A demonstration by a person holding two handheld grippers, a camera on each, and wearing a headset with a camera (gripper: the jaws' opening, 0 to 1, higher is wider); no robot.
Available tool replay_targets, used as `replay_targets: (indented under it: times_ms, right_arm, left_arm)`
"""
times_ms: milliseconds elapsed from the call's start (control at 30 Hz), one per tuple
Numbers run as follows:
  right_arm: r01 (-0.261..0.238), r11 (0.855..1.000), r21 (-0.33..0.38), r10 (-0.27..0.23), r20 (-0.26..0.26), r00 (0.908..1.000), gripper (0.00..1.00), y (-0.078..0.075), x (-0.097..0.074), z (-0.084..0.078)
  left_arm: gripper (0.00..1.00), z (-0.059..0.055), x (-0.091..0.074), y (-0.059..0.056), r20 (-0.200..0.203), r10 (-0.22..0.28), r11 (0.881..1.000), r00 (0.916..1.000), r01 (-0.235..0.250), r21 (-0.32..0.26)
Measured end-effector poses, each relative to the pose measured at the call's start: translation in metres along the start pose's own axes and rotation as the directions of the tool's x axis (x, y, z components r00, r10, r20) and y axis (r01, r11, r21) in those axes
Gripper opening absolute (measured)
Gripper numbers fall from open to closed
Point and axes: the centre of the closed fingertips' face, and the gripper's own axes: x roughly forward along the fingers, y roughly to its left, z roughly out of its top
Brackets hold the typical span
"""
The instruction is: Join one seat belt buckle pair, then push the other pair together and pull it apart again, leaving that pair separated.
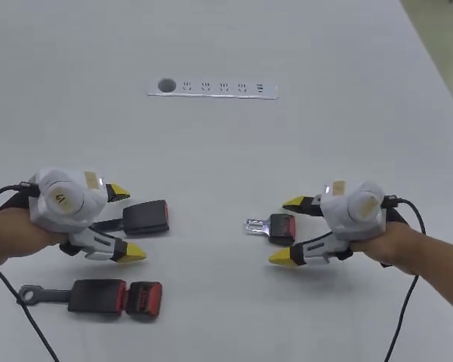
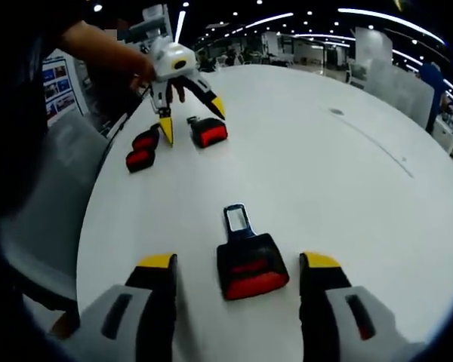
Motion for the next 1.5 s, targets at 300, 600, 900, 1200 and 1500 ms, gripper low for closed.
replay_targets:
  times_ms: [300, 600, 900, 1200, 1500]
  right_arm:
    - [-0.023, 0.999, -0.023, 0.022, -0.024, 0.9995, 0.52, -0.0075, -0.0010, -0.0044]
    - [-0.050, 0.997, -0.061, 0.047, -0.045, 0.9979, 0.37, -0.0084, -0.0005, -0.0029]
    - [-0.064, 0.993, -0.096, 0.059, -0.055, 0.9968, 0.36, -0.0063, -0.0017, -0.0018]
    - [-0.073, 0.993, -0.095, 0.069, -0.042, 0.9967, 0.36, -0.0051, -0.0021, -0.0010]
    - [-0.075, 0.993, -0.092, 0.072, -0.031, 0.9969, 0.36, -0.0040, 0.0016, 0.0031]
  left_arm:
    - [0.61, -0.0042, 0.0019, 0.0039, -0.017, -0.010, 0.999, 0.9998, 0.011, 0.052]
    - [0.42, -0.0018, 0.0028, 0.0056, -0.033, -0.023, 0.995, 0.9992, 0.026, 0.094]
    - [0.34, -0.0020, 0.0025, 0.0046, -0.080, -0.063, 0.982, 0.9947, 0.077, 0.175]
    - [0.34, -0.0030, 0.0040, 0.0067, -0.106, -0.081, 0.975, 0.9910, 0.101, 0.197]
    - [0.34, -0.0026, 0.0046, 0.0075, -0.109, -0.085, 0.974, 0.9904, 0.106, 0.200]
